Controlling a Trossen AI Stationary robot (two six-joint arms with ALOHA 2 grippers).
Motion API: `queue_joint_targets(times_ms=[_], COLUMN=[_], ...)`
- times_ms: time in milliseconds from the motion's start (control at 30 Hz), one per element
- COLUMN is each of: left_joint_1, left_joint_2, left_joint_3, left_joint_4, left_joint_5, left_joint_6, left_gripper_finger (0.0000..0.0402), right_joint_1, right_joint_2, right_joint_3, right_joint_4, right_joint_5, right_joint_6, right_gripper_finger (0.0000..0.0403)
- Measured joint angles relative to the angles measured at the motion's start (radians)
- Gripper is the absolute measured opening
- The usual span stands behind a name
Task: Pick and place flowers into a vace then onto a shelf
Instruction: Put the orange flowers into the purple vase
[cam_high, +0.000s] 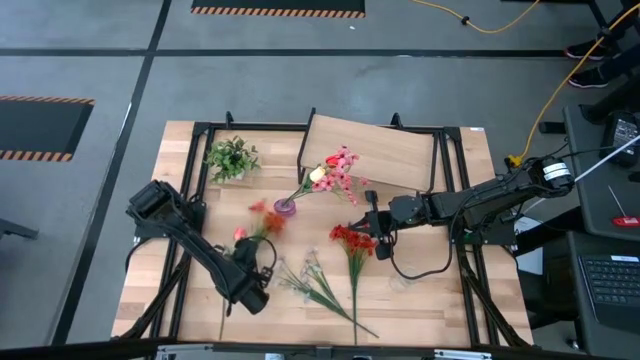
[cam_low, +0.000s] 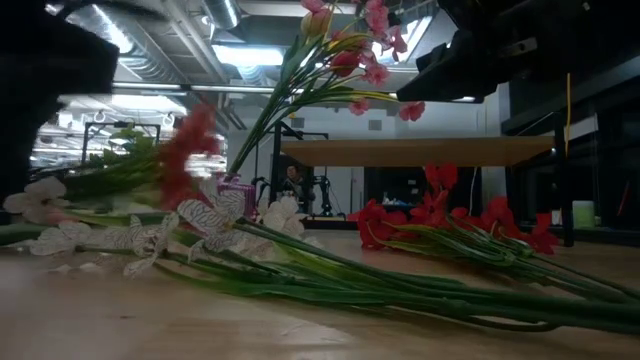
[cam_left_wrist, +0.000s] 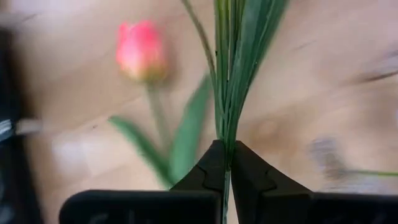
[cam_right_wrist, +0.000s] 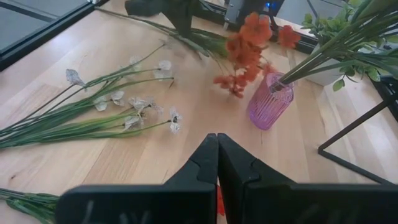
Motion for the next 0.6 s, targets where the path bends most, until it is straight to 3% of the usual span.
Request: queue_joint_targets(times_ms=[133,367,600], left_joint_1=[0.000,0.011,0.012], left_joint_2=[-0.047,-0.151,-0.243], left_joint_3=[0.002,0.002,0.003], left_joint_4=[-0.002,-0.024,-0.036], left_joint_5=[-0.087,-0.133,-0.309], left_joint_6=[0.056,0.170,0.376], left_gripper_finger=[0.0005,0.0008,0.0007], right_joint_1=[0.000,0.000,0.000], right_joint_2=[0.000,0.000,0.000], right_joint_3=[0.000,0.000,0.000], right_joint_4=[0.000,0.000,-0.003], right_joint_5=[0.000,0.000,0.000], right_joint_6=[0.000,0.000,0.000], right_gripper_finger=[0.0005,0.0005,0.0005])
